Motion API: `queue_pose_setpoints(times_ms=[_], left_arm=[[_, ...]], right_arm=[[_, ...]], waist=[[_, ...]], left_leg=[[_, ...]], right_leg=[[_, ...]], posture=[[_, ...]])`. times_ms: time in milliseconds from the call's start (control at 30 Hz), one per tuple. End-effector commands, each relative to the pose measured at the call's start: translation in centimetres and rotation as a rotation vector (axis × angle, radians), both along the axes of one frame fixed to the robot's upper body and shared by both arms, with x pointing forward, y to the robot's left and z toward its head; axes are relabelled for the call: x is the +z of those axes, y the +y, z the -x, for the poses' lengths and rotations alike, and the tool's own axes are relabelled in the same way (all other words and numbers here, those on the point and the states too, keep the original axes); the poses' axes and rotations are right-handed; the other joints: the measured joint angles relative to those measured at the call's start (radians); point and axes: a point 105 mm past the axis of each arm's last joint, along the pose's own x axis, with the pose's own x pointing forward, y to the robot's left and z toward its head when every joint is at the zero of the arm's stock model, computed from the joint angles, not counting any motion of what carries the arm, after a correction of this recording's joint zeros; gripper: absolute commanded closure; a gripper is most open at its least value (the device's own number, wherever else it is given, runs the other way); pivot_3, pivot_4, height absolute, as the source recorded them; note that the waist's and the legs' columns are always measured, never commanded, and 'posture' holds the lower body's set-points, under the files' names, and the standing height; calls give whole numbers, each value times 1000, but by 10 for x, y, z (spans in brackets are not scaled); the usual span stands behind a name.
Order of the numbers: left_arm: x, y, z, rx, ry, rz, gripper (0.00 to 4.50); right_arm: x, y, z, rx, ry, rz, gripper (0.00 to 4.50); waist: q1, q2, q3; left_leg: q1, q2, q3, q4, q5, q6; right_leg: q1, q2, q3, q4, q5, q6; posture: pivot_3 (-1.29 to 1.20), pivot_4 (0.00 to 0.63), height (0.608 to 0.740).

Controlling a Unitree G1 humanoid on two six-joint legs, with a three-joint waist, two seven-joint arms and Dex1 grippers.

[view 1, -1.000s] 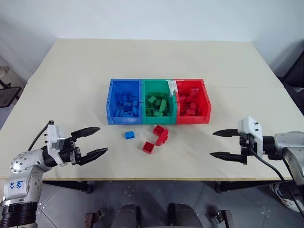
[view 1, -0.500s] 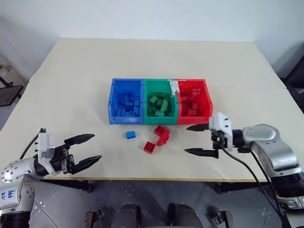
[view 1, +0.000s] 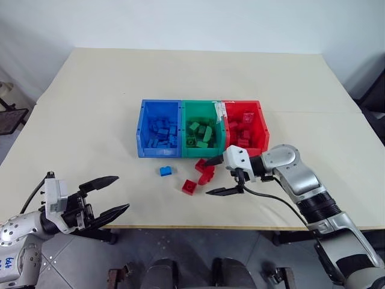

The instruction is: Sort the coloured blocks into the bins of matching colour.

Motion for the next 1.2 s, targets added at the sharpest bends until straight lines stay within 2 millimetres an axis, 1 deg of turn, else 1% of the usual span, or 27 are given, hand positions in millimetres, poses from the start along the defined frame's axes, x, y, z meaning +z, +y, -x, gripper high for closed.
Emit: queue_pose_setpoints(times_ms=[33,133,233,467,600,733,933,1033,1133,1200], left_arm=[[10,0,3,13,-49,10,0],[10,-1,3,19,-50,12,0],[10,-1,2,25,-53,12,0],[11,-3,-2,34,-61,17,0],[12,-3,-4,39,-66,23,0],[11,-4,-6,38,-67,23,0],[12,-4,-9,42,-73,22,0],[12,-5,-9,43,-74,22,0],[12,-5,-8,43,-72,23,0],[12,-5,-9,43,-71,23,0]], right_arm=[[-2,1,-5,36,-35,31,33],[-9,-4,-7,58,-34,87,33],[-12,-9,-8,70,-34,130,33],[-13,-22,-10,73,-34,201,33],[-11,-29,-8,83,-23,221,33],[-14,-34,-6,88,-16,265,33],[-12,-23,-13,55,-33,201,33],[-7,-12,-14,40,-9,121,33],[-5,-6,-10,45,38,73,653],[-4,-5,-10,32,50,60,1259]], waist=[[-3,0,0],[-6,0,0],[-8,0,0],[-13,0,0],[-13,0,0],[-19,1,0],[-20,1,0],[-22,1,0],[-21,1,1],[-19,1,1]], left_leg=[[0,0,0,0,0,0],[0,0,0,0,0,0],[0,0,-1,0,0,0],[1,0,-2,0,0,0],[0,0,-3,1,0,0],[0,0,-3,1,0,0],[0,1,-3,1,0,-1],[0,1,-3,1,0,-1],[0,1,-2,1,0,-1],[0,1,-2,1,0,-1]], right_leg=[[0,0,0,0,0,0],[0,0,0,1,0,0],[1,0,-1,1,0,0],[1,0,-1,1,0,0],[2,0,-2,1,0,0],[1,0,-1,0,0,0],[1,0,-2,1,0,0],[1,1,-2,1,0,0],[1,1,-2,1,0,0],[1,1,-1,1,0,0]], posture=[[0,150,740],[0,150,740],[0,150,740],[0,150,740],[0,150,740],[0,150,740],[0,150,740],[0,150,740],[0,150,740],[0,150,740]])
